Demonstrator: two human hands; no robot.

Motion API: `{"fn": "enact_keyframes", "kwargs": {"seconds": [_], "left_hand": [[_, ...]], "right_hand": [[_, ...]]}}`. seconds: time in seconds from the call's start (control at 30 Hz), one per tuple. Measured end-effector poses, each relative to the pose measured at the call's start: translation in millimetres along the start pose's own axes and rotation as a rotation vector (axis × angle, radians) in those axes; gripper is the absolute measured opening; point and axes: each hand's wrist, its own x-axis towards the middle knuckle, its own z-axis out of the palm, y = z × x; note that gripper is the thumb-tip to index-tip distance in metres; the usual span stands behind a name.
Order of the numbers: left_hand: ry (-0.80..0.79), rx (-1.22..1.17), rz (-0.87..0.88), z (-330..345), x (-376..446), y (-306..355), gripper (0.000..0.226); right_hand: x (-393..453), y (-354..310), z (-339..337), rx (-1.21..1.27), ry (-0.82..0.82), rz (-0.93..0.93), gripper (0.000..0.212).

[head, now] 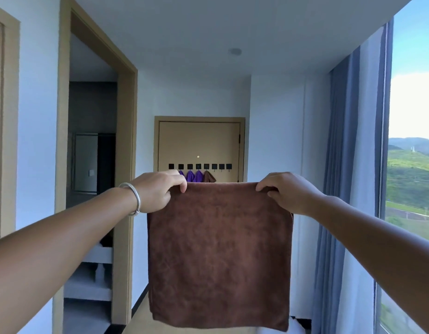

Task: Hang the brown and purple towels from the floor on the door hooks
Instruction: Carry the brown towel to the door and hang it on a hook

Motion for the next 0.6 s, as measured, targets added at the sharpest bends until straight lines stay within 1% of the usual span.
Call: {"fn": "enact_keyframes", "kwargs": {"seconds": [0.13,0.23,0.37,0.43,0.5,0.6], "left_hand": [[-0.002,0.003,-0.017,34,36,-33,0.053],[0.01,0.032,-0.046,63,66,-50,0.048],[0.007,0.064,-0.076,115,114,-73,0.042],[-0.004,0.069,-0.082,140,138,-83,0.042],[-0.014,0.062,-0.079,165,167,-93,0.044],[-0.034,0.032,-0.082,198,212,-109,0.044]], "right_hand": [[40,19,41,0.009,-0.016,0.014,0.032],[70,39,75,0.028,-0.035,0.02,0.032],[111,81,128,0.023,-0.068,0.0,0.035],[131,104,152,0.041,-0.075,-0.002,0.04],[155,131,175,0.054,-0.08,-0.008,0.05],[192,168,203,0.055,-0.126,-0.025,0.062]]}}
